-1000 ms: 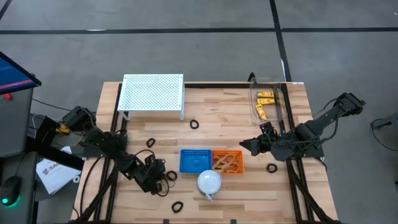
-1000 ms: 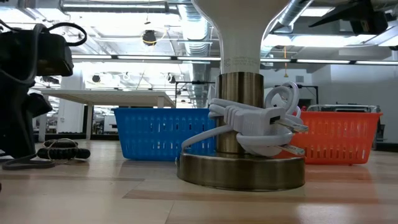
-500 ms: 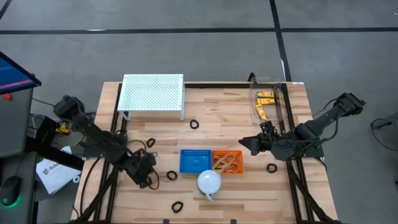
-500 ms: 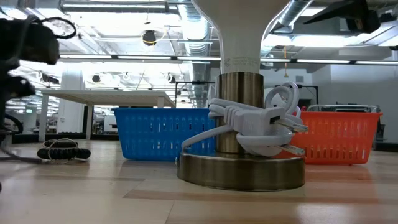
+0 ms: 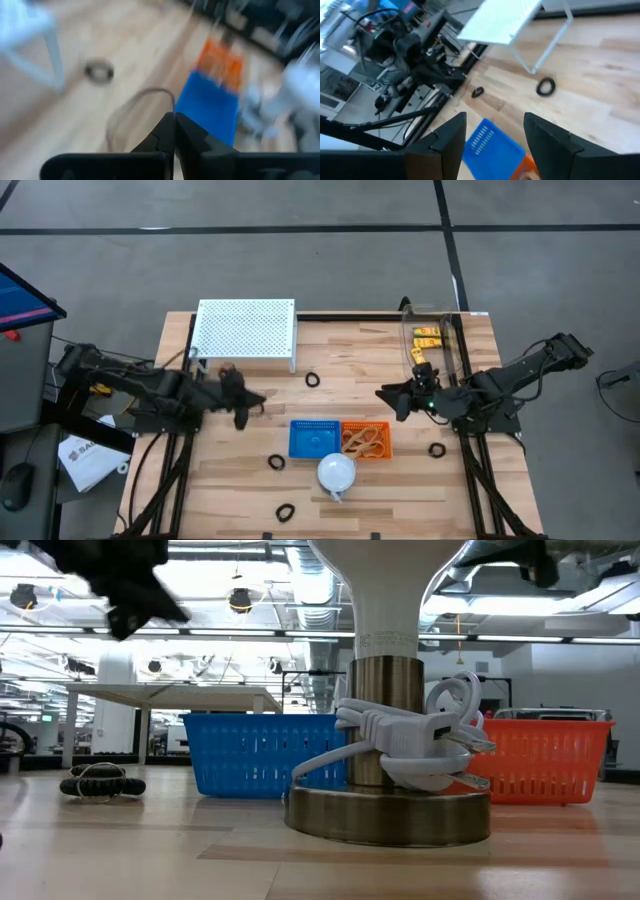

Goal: Pick & Place Office Desk Supplies
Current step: Put the black rubber band into the orange basket

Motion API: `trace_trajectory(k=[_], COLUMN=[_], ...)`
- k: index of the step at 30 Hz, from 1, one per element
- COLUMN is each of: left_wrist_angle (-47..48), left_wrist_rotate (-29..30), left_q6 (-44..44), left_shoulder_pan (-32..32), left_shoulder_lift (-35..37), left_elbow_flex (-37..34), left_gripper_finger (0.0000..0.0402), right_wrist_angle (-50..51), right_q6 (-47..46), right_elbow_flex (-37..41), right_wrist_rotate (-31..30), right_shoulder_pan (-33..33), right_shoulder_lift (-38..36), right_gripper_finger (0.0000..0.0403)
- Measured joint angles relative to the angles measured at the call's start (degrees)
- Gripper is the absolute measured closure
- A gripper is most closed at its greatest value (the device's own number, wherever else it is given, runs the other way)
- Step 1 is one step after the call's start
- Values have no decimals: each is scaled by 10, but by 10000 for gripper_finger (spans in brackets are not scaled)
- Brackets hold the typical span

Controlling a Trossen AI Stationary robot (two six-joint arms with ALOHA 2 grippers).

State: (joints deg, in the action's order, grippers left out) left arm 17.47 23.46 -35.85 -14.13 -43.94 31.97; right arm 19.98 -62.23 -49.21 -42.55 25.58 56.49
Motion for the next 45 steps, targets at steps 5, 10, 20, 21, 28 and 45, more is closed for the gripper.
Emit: trace_trajectory(k=[5, 10, 20, 21, 28, 45], left_wrist_angle=[-137, -255, -462, -465, -465, -468], left_wrist_rotate=[-34, -70, -74, -75, -134, -193], left_q6=[61, 74, 74, 74, 89, 90], left_shoulder_pan=[95, 154, 171, 171, 171, 167], left_shoulder_lift=[4, -30, -154, -167, -251, -329], left_elbow_flex=[1, 1, 23, 35, 122, 222], left_gripper_finger=[401, 401, 401, 401, 400, 399], right_wrist_angle=[-88, -185, -316, -319, -326, -321], right_q6=[136, 283, 482, 485, 475, 534], right_elbow_flex=[0, 0, 0, 0, 0, -71], right_wrist_rotate=[57, 74, 99, 110, 232, 323], right_shoulder_pan=[-33, -63, -158, -168, -238, -280], right_shoulder_lift=[0, 0, 0, 0, 11, 134], right_gripper_finger=[207, 207, 207, 207, 207, 207])
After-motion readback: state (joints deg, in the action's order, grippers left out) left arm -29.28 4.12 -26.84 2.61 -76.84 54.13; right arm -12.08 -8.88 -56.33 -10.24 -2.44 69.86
